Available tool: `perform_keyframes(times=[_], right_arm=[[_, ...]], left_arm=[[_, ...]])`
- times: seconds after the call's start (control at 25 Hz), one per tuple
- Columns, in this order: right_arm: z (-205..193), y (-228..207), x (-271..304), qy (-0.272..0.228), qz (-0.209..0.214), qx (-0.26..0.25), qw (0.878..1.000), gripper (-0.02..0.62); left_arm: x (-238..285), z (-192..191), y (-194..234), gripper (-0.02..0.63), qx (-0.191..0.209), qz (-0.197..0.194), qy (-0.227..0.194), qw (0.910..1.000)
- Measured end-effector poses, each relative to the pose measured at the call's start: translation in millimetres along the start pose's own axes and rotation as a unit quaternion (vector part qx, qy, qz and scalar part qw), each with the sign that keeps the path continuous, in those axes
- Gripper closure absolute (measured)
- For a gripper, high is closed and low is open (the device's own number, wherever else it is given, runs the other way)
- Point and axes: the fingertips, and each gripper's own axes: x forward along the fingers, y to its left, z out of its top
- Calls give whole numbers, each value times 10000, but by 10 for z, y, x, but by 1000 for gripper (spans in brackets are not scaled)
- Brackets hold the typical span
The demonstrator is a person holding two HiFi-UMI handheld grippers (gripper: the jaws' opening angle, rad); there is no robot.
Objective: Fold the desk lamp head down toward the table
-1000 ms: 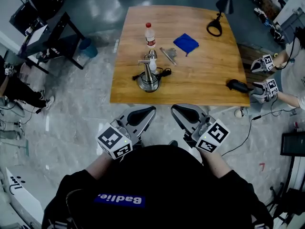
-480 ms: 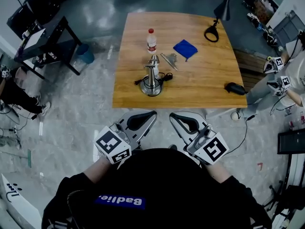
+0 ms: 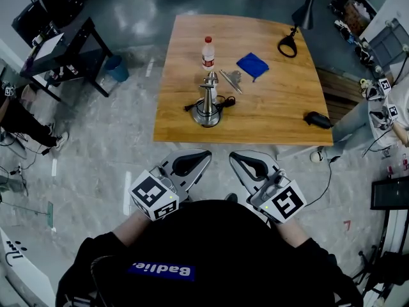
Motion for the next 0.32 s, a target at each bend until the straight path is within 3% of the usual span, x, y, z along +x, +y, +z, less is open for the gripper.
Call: perform_keyframes(times=[0.32], right_arm=[[-30,29,25,45,6,-4,10000,589]], left_arm=[[-49,-61,19,597,-14,43,47,10000]])
